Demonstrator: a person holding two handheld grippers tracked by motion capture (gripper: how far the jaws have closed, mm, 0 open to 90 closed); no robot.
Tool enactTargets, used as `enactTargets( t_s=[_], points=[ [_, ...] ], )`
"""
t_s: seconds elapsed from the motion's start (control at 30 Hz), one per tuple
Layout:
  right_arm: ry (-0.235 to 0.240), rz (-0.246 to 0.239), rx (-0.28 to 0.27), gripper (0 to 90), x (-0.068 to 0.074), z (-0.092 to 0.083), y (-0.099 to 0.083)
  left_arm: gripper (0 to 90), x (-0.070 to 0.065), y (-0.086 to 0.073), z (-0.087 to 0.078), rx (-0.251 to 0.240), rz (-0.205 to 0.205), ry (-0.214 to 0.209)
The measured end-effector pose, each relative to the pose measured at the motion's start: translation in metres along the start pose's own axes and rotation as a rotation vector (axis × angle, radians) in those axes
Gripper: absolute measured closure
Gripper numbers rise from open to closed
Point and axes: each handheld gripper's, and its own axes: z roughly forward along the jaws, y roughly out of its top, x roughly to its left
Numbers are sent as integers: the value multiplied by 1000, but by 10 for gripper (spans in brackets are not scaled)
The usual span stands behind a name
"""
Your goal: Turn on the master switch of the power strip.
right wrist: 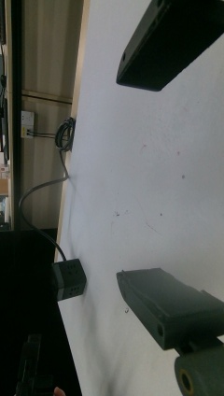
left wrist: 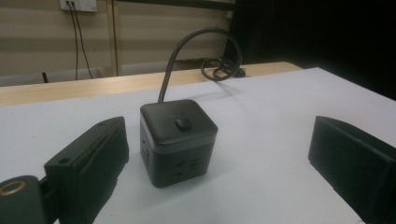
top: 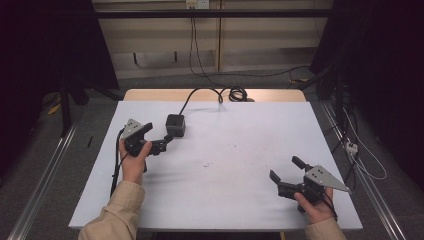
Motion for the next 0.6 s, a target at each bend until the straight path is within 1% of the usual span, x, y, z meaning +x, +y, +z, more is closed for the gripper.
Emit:
enactTargets(
  t_s=[0.17,0.33,0.4,0.6],
  points=[
    [1,4,5,52,-1,0,-1,46,2,2,6,8,5,7],
    [4,2,6,52,-1,-1,-1,50,4,3,10,-5,4,14],
    [5,0,9,52,-1,-1,-1,56,5,2,11,-4,-2,20],
    [2,4,5,54,-1,-2,-1,76,9,1,13,-4,4,37]
  ],
)
